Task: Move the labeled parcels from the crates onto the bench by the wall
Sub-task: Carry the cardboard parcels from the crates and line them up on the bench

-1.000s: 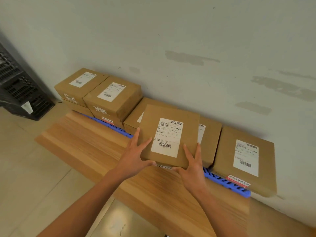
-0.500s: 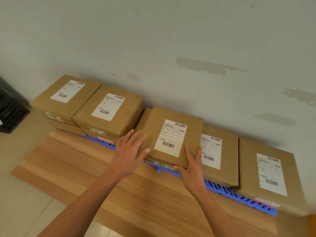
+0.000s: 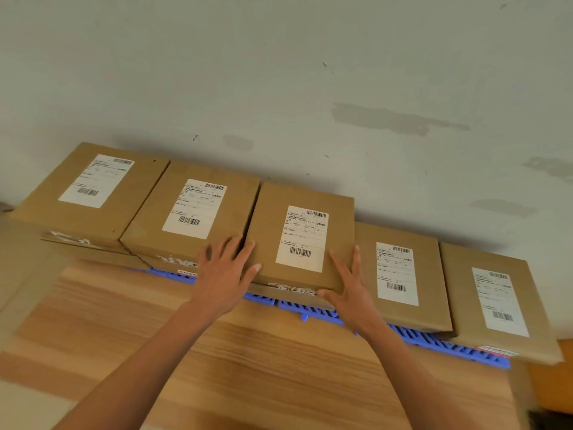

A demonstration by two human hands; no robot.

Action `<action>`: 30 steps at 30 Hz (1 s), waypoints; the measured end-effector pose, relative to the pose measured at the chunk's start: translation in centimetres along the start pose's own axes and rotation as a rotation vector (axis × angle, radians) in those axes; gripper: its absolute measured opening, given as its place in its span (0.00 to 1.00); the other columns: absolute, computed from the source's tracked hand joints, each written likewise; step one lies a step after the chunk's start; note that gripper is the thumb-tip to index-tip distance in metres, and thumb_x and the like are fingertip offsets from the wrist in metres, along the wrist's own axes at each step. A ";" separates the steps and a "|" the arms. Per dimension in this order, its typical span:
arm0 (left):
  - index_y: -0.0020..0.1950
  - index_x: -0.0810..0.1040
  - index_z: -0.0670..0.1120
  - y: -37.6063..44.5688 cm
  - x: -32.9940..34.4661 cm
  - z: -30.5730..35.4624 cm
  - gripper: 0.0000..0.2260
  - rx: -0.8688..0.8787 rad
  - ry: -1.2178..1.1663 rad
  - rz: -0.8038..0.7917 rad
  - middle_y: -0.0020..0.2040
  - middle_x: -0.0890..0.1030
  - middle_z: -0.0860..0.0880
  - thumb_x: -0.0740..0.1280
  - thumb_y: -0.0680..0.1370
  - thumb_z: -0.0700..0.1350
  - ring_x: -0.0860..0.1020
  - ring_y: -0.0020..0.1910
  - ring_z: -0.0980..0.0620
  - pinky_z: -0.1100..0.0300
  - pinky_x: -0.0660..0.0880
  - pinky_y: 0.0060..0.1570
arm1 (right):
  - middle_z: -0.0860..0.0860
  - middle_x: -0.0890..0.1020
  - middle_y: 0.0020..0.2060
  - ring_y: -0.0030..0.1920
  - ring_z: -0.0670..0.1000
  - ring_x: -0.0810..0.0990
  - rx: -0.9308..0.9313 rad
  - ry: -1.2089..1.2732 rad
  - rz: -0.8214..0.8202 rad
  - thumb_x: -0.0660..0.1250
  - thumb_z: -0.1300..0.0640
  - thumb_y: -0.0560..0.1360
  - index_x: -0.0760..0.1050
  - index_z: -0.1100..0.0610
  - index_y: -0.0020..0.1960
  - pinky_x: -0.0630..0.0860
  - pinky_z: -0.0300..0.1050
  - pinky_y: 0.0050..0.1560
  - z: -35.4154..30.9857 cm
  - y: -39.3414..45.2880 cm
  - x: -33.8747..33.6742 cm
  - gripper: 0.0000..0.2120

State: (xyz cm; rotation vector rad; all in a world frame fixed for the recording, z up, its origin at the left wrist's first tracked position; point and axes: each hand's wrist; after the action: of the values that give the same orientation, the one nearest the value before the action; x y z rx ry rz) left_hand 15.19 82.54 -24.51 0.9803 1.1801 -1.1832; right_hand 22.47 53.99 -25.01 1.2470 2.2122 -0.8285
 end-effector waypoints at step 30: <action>0.76 0.68 0.52 -5.6 -3.2 29.8 0.22 0.471 -0.086 -0.071 0.74 0.71 0.52 0.57 0.84 0.57 0.66 0.74 0.49 0.46 0.65 0.70 | 0.50 0.74 0.71 0.72 0.51 0.71 0.127 -0.064 0.442 0.66 0.56 0.81 0.72 0.53 0.73 0.69 0.44 0.68 12.2 -22.7 -12.3 0.20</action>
State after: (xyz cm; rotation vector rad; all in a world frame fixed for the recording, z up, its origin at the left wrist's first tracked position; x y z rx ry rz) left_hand 14.15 53.13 -16.73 1.2273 0.8895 -1.5860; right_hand 9.77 29.00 -19.44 1.6631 1.7556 -0.8210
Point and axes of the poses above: each hand's wrist, its own y-axis towards the middle knuckle, its own x-axis out of the palm, z = x × y
